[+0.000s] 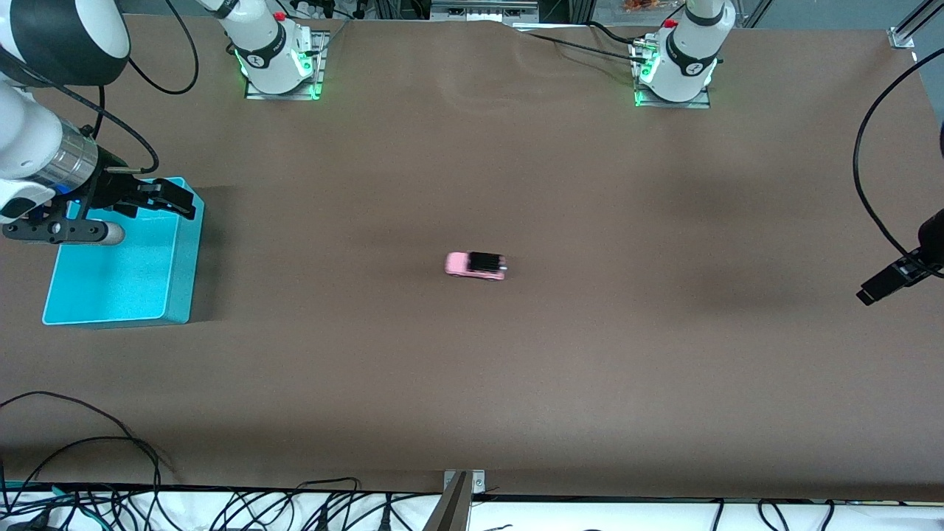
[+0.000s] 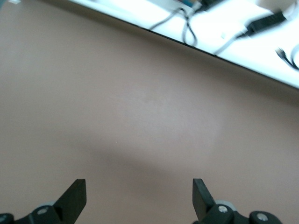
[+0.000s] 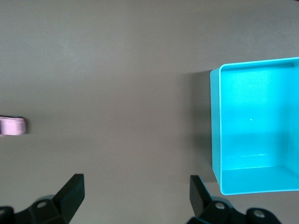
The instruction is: Wind and store pink jeep toy
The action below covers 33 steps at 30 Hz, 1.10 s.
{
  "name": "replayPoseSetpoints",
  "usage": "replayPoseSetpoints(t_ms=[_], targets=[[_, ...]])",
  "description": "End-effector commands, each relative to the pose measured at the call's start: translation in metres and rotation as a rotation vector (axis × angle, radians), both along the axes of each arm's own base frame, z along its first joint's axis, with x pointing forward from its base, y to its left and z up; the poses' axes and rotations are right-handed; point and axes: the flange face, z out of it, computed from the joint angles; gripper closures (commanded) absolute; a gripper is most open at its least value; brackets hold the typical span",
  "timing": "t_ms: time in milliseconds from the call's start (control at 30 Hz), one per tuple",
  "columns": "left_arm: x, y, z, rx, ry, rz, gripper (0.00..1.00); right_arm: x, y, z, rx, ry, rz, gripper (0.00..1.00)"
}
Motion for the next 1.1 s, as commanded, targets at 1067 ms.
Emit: replayPoseSetpoints(t_ms=[1067], targets=[[-0.061,-0.049,-0.020,0.023,0.204,-0.399,0.00,0.002,0.000,0.008,-0.003,-0.004,0.009,0.00]])
